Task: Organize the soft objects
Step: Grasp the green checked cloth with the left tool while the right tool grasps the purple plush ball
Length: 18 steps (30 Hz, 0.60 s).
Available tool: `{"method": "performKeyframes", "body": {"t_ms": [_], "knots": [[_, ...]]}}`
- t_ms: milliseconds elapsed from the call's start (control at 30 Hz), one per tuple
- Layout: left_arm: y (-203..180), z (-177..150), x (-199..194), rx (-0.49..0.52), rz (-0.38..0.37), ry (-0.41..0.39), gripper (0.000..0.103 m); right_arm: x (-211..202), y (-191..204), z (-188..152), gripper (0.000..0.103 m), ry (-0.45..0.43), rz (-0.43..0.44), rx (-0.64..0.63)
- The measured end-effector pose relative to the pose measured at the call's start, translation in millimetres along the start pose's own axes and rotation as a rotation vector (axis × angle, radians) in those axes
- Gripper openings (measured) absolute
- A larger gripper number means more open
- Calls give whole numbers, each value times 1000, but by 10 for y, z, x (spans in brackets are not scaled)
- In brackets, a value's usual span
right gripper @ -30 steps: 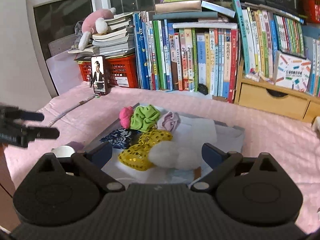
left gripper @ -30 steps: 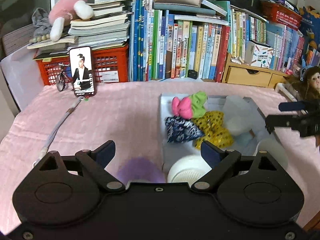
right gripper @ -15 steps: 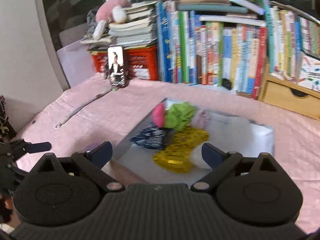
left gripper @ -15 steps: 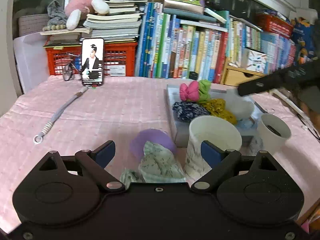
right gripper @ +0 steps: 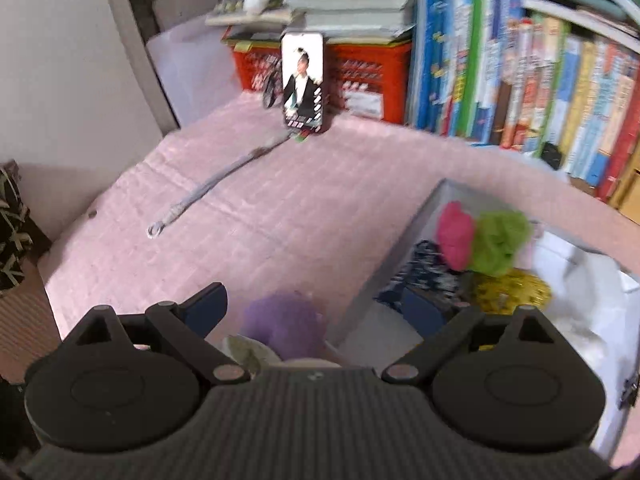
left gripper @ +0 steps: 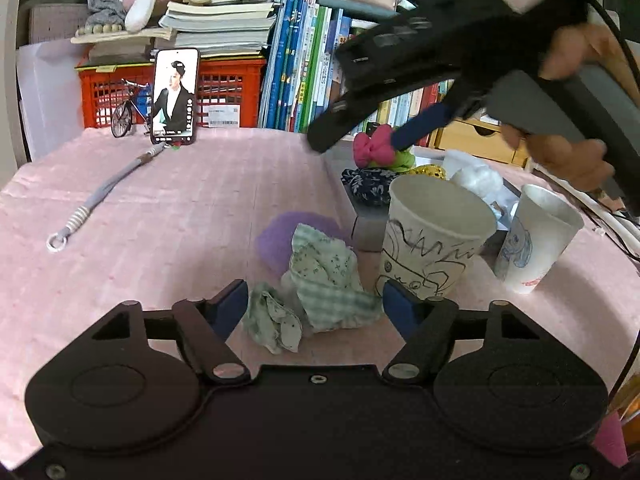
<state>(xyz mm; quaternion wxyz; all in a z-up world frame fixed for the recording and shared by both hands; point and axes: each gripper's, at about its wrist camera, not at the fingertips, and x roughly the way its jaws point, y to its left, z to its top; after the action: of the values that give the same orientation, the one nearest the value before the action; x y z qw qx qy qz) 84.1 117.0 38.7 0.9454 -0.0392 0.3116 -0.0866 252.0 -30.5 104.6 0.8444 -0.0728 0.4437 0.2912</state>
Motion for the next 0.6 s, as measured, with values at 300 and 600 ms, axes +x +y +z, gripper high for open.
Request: {"method": "performKeyframes", "body": {"t_ms": [300, 600], "knots": [[69, -71, 108, -18, 16, -33, 57, 564, 331, 149, 98, 154, -51, -53], [120, -131, 132, -34, -3, -25, 56, 919, 516, 113, 98, 269, -127, -138]]}}
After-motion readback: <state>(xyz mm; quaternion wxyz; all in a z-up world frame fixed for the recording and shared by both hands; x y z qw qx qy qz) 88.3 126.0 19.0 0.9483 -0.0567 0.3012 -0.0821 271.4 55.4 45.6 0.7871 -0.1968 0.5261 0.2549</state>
